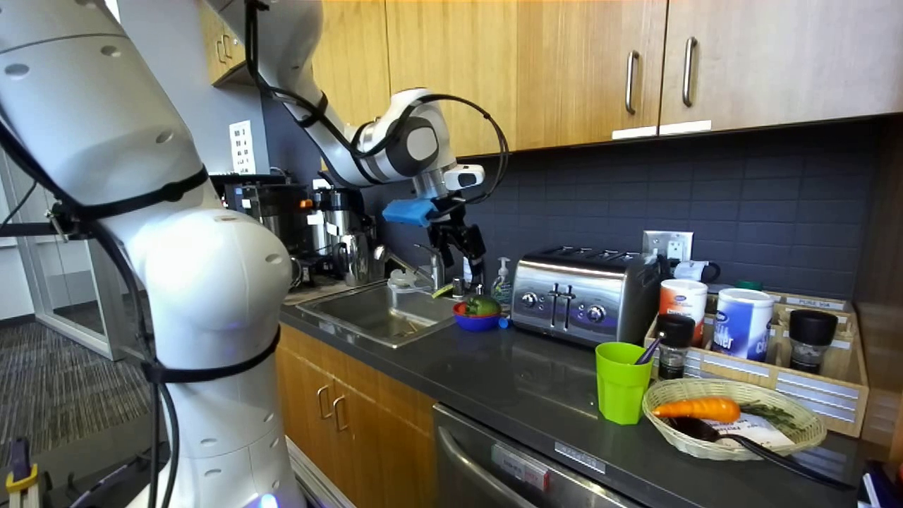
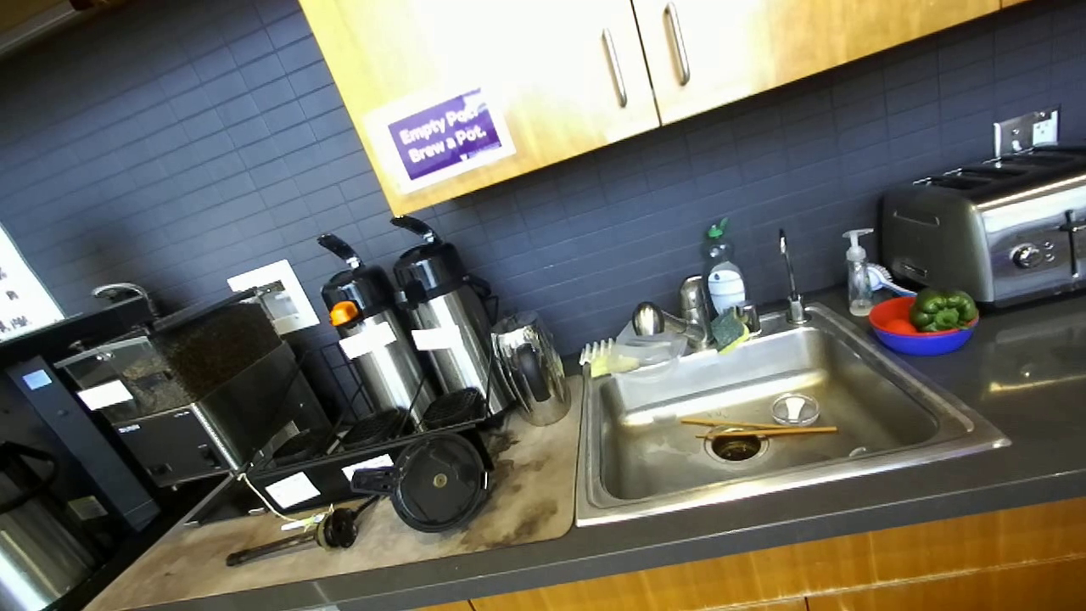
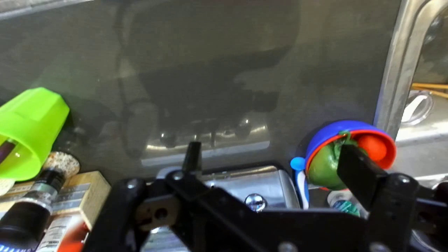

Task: Push down the toaster lever

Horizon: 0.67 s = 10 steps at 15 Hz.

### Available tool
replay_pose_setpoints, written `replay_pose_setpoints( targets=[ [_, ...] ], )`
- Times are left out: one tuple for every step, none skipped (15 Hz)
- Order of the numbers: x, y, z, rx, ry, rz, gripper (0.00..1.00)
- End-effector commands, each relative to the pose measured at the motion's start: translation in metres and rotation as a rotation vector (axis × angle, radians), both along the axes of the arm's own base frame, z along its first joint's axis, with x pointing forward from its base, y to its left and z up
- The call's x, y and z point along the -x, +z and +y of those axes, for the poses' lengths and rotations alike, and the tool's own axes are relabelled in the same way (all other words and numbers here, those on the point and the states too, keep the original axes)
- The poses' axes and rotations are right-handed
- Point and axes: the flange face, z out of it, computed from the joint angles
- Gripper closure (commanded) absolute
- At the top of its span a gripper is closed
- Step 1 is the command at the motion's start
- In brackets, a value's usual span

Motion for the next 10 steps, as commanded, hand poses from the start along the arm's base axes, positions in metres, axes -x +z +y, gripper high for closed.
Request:
replay_pose_setpoints(
  targets=[
    [-0.017,-0.012,-0.018,0.052,0.0,-0.114,0.0],
    [-0.023,-0.013,-0.025,0.069,-0.003,-0.156,0.0],
    [-0.027,-0.013,-0.032,0.082,-0.004,-0.188,0.0],
    [-0.032,-0.013,-0.039,0.088,-0.015,-0.224,0.0],
    [-0.037,-0.012,-0.045,0.091,-0.025,-0.252,0.0],
    [-0.04,-0.011,-0.05,0.088,-0.034,-0.274,0.0],
    [-0.044,-0.011,-0.054,0.086,-0.041,-0.29,0.0],
    [-0.048,-0.012,-0.055,0.075,-0.044,-0.3,0.0],
    [-0.05,-0.013,-0.056,0.069,-0.047,-0.306,0.0],
    [-0.053,-0.015,-0.055,0.062,-0.045,-0.312,0.0]
  ],
)
